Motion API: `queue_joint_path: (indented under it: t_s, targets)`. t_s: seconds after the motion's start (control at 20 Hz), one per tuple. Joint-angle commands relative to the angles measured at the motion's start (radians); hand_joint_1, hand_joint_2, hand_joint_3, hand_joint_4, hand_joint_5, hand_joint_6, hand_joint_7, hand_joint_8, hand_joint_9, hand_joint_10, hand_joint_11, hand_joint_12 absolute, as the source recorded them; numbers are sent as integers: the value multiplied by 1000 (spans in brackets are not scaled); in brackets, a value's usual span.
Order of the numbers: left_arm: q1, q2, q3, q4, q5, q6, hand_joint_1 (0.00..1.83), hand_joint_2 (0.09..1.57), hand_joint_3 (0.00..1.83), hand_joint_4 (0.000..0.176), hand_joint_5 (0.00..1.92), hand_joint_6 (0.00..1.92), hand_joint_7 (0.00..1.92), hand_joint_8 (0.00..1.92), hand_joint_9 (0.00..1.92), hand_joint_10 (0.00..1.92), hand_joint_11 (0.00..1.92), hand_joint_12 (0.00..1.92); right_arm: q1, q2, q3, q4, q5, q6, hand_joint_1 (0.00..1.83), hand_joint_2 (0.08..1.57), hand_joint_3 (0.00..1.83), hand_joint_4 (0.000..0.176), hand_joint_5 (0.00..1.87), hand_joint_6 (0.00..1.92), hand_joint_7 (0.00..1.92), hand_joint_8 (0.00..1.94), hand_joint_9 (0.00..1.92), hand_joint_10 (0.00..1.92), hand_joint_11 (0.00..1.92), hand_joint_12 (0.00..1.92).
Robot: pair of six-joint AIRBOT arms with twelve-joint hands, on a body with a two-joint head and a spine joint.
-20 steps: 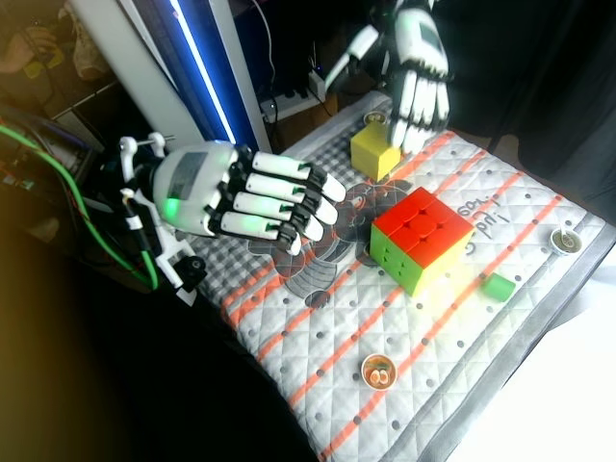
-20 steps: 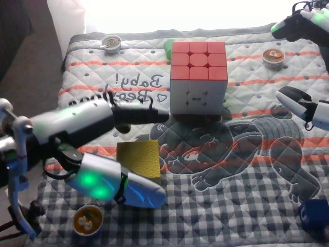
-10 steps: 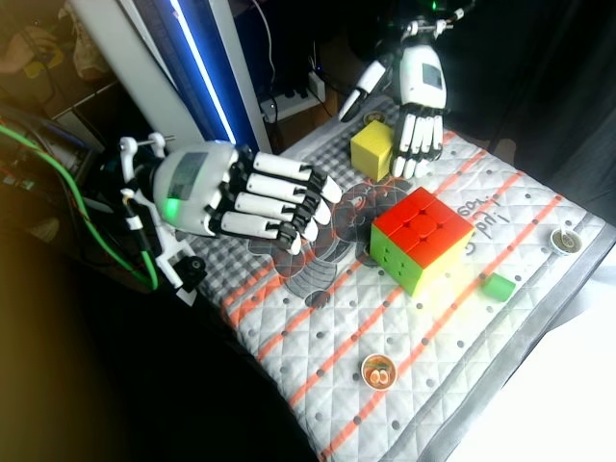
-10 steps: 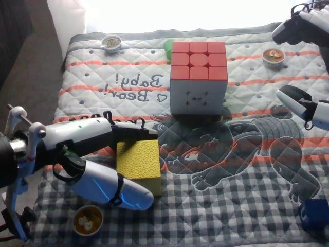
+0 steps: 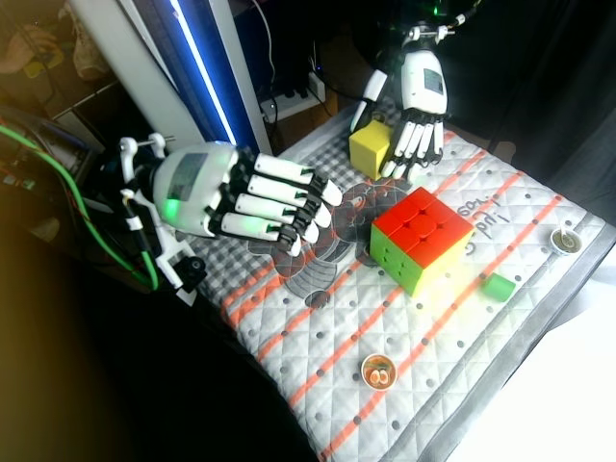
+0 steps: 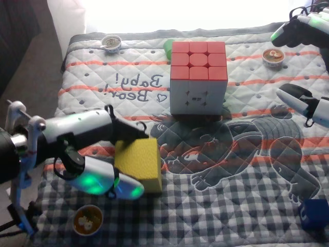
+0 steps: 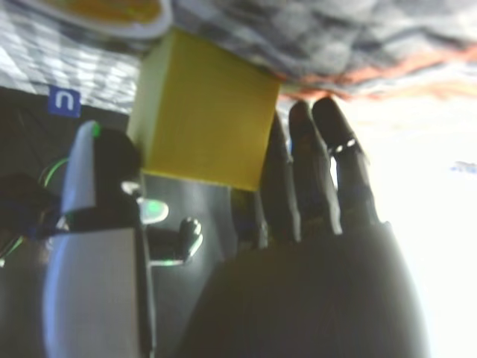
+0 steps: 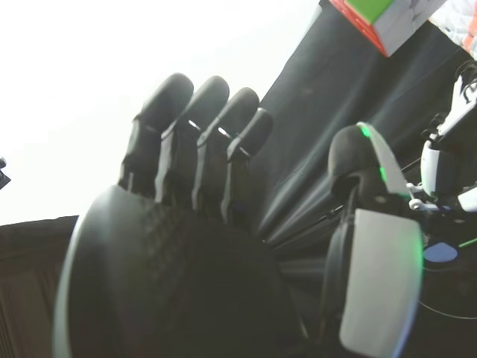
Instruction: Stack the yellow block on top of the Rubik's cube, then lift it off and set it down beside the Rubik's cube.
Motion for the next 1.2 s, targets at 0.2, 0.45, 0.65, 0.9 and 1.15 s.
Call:
queue_joint_path:
  t_s: [0.2, 0.45, 0.65, 0.9, 1.15]
  targets:
    - [-4, 58, -56, -24, 338, -3, 1070, 1212, 2, 0, 795, 1274, 653, 24, 278, 682, 0, 1491, 7, 4, 2, -16, 131, 3, 1040, 1024, 272, 0, 285, 1105, 376, 1187, 314, 1419, 214, 1782]
    - [-53, 80, -70, 1, 477, -2, 971, 1239, 0, 43, 750, 1345, 590, 7, 176, 619, 0, 1269, 5, 4, 3, -12, 131, 3, 1038, 1024, 279, 0, 306, 1087, 385, 1161, 306, 1429, 202, 1830]
    - [-139, 41, -22, 28, 477, -2, 962, 1222, 0, 93, 778, 1317, 647, 16, 323, 433, 0, 1351, 4, 1, 6, -12, 131, 3, 1048, 1027, 269, 0, 314, 1092, 371, 1184, 278, 1467, 203, 1881]
    - [-265, -51, 85, 35, 374, -2, 1079, 1204, 0, 0, 816, 1252, 725, 35, 376, 665, 24, 1671, 3, -3, 11, -12, 130, 3, 1055, 1018, 265, 0, 327, 1089, 374, 1189, 281, 1477, 202, 1875]
    - [-358, -171, 222, 25, 234, -2, 1132, 1166, 1, 0, 877, 1155, 737, 77, 286, 717, 0, 1602, 3, -7, 16, -14, 129, 3, 1031, 1012, 209, 0, 379, 955, 384, 1072, 267, 1349, 142, 1827]
